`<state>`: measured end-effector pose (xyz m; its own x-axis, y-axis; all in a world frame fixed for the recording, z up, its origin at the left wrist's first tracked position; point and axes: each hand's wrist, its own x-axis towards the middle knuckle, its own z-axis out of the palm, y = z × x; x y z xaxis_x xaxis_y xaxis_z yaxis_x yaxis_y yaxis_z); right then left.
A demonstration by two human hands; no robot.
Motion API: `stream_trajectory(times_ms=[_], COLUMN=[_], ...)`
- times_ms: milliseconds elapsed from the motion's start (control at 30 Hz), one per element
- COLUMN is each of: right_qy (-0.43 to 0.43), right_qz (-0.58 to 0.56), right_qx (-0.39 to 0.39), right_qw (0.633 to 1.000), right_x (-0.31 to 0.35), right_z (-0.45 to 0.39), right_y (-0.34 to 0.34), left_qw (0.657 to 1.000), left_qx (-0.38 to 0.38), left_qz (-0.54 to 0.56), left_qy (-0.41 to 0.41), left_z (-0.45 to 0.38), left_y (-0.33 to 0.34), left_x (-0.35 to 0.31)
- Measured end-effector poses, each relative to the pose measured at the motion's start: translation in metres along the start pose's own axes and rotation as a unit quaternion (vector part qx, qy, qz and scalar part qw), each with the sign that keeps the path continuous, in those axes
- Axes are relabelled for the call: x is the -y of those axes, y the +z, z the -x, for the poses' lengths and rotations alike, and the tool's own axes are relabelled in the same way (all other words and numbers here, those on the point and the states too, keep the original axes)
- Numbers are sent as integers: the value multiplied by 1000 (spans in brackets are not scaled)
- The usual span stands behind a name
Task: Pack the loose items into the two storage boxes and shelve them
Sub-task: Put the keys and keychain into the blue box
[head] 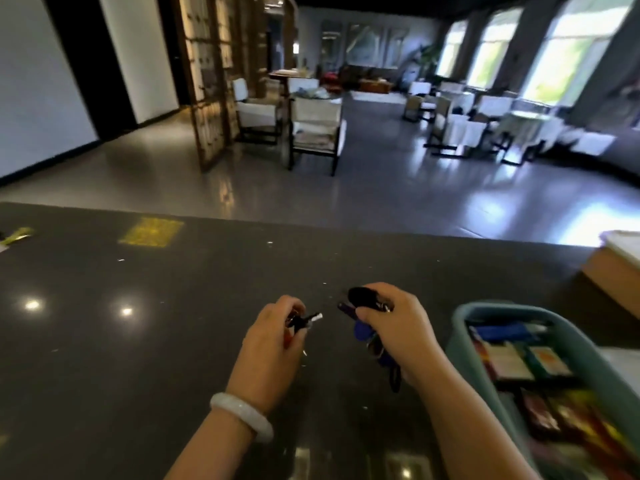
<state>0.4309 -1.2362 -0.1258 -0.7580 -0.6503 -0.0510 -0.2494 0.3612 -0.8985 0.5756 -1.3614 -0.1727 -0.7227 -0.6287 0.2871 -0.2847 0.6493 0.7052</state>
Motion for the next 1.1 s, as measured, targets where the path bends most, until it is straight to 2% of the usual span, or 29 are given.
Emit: stream_trajectory(times_ms=[133,300,367,467,633,767,900,1100], right_qy=[-3,18,55,126,212,193,183,197], right_qz=[-65,-73,-105,-141,-240,-248,-221,-226], right_qx=[-74,-167,-175,-147,-68,-47,-44,0], right_qw=[995,983,977,971,945,948,957,954], right_x=[-27,-71,-87,-110,-135,-138,-133,-136], right_z=[32,67,77,87,96,98,90,83], right_y=[-94,-184,-210,-234,-239,-219,-194,-172], left_qw=[996,991,989,987,974,974,975,977], left_qx=[-1,20,21,30,54,39,-8,-45], left_qz=[68,100,113,145,222,217,199,175], left_qy=[53,83,88,60,-9,-55,-96,-111], left_z=[7,24,29,36,48,54,55,56], left_y=[44,99,119,142,172,189,197,201], left_x=[-82,-151,-169,-188,-203,-199,-192,-187])
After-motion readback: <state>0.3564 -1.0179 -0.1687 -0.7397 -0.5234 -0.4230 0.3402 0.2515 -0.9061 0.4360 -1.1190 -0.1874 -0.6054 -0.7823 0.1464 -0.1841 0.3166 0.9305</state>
